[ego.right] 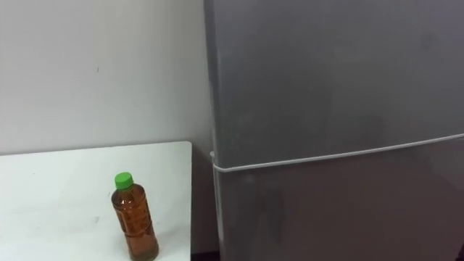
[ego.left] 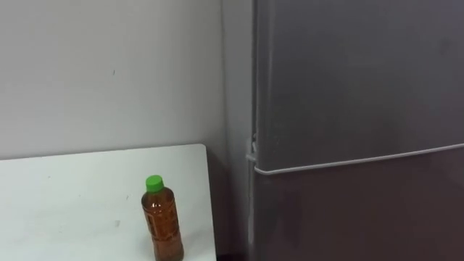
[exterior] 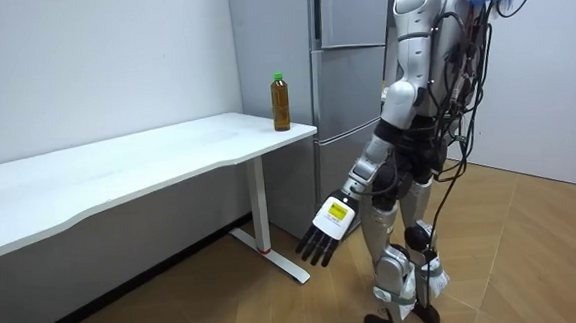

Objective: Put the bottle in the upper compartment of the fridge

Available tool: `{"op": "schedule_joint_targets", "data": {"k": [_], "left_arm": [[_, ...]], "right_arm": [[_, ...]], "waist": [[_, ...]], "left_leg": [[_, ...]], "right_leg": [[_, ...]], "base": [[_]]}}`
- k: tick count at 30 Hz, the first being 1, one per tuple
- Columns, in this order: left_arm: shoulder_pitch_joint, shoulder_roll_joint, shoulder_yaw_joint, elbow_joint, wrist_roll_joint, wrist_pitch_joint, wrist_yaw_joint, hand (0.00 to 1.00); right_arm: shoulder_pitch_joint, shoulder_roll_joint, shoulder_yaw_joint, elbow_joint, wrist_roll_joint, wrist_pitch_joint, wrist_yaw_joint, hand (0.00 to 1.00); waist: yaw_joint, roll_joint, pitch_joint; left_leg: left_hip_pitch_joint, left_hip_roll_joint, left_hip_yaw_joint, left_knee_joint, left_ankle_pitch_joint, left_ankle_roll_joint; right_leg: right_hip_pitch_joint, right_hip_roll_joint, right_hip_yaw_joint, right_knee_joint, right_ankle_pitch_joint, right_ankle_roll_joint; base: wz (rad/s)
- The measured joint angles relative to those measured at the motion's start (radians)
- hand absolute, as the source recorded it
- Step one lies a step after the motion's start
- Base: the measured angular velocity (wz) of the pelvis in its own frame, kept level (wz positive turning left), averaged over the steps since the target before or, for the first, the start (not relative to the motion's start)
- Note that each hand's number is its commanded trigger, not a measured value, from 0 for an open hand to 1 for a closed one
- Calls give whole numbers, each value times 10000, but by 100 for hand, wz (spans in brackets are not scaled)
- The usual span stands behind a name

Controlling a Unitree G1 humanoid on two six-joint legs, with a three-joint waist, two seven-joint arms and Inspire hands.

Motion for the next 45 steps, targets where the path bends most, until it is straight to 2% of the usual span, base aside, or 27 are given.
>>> {"op": "schedule_joint_targets", "data": {"k": [5, 8, 10, 12, 14, 16, 19, 20, 24, 27, 28, 29, 30, 39, 42, 45], "left_arm": [[10, -2, 168, -642, -630, -275, 224, 0], [6, 11, 555, -1360, -1175, -327, 323, 0], [-15, 33, 673, -1879, -1478, -495, 428, 0], [0, 44, 741, -2713, -1947, -877, 576, 0], [3, 52, 778, -3227, -2137, -1113, 756, 0], [-43, 110, 849, -3613, -2199, -1200, 884, 0], [-377, 176, 1071, -4096, -2478, -1289, 1073, 0], [-393, 177, 1188, -4601, -2653, -1334, 1203, 0], [-909, 289, 1646, -5239, -2789, -1684, 1581, 0], [-1112, 357, 1858, -5906, -2789, -1754, 1749, 0], [-1115, 357, 1880, -6083, -2787, -1757, 1767, 0], [-1121, 359, 1908, -6530, -2789, -1760, 1832, 0], [-1120, 359, 1951, -7049, -2780, -1766, 1926, 0], [-1121, 419, 2035, -10093, -2439, -1774, 2174, 0], [-1151, 419, 2035, -10879, -2432, -1772, 2091, 0], [-1360, 419, 2022, -11011, -2230, -1734, 1852, 0]], "right_arm": [[72, -21, -221, -55, -6, -27, 47, 0], [119, -85, -325, -79, -84, -62, 59, 0], [108, -107, -422, -85, -376, -155, 57, 0], [99, -109, -409, -94, -526, -307, 50, 0], [90, -108, -415, -109, -732, -371, 46, 0], [91, -111, -424, -112, -779, -372, 45, 0], [63, -110, -595, -113, -942, -372, 38, 0], [46, -112, -607, -128, -1099, -384, 29, 0], [48, -88, -613, -186, -1228, -494, 30, 0], [77, -70, -611, -199, -1231, -573, 38, 0], [79, -68, -611, -196, -1230, -575, 36, 0], [80, -59, -607, -196, -1198, -575, 37, 0], [81, -51, -609, -191, -1179, -571, 42, 0], [89, 11, -608, -196, -1187, -521, 40, 0], [154, 15, -609, -336, -1223, -447, 41, 0], [176, 21, -608, -432, -1313, -440, 64, 0]], "waist": [[21, 90, 6], [17, 156, 6], [14, 198, 16], [59, 221, 25], [70, 222, 27], [69, 217, 28], [68, 219, 27], [66, 201, 31], [101, 197, 14], [117, 168, 3], [106, 221, 19], [77, 203, -19], [79, 157, 5], [69, 51, 39], [44, 72, 38], [15, 116, 37]], "left_leg": [[26, 0, -6, -7, -1, 0], [37, 3, -7, -1, -1, 0], [36, 5, -11, 21, -1, 0], [51, 10, -1, 3, -1, 0], [44, 14, 1, -2, -1, 0], [37, 15, 1, -2, -2, -1], [36, 11, -5, 3, -2, -1], [35, 11, -5, 2, -2, -1], [43, 13, -12, 5, -4, -4], [39, 17, -18, 8, -18, -23], [40, 17, -20, 11, -25, -26], [46, 18, -21, 17, -30, -26], [49, 18, -21, 16, -30, -26], [19, 13, -41, 24, -44, -19], [29, 12, -40, 28, -44, -20], [28, 13, -44, 43, -45, -20]], "right_leg": [[36, -2, -27, -4, -1, 1], [42, 1, -17, -2, -1, 1], [40, -1, -16, 2, -1, 1], [31, 13, 34, 14, -1, -1], [-14, 27, 95, 27, -1, -3], [-33, 35, 117, 25, 0, -6], [-55, 33, 116, 25, 0, -6], [-60, 33, 118, 25, 1, -6], [-20, 41, 108, 28, 9, -10], [18, 46, 114, 22, 10, -13], [22, 47, 116, 22, 10, -13], [26, 47, 115, 24, 10, -13], [26, 47, 118, 25, 10, -13], [-23, 50, 113, 13, 9, -12], [-8, 67, 132, 3, 10, -13], [23, 52, 140, 5, 11, -14]], "base": [[0], [0], [0], [-2], [-7], [-3], [0], [0], [0], [0], [0], [0], [0], [0], [0], [0]]}}
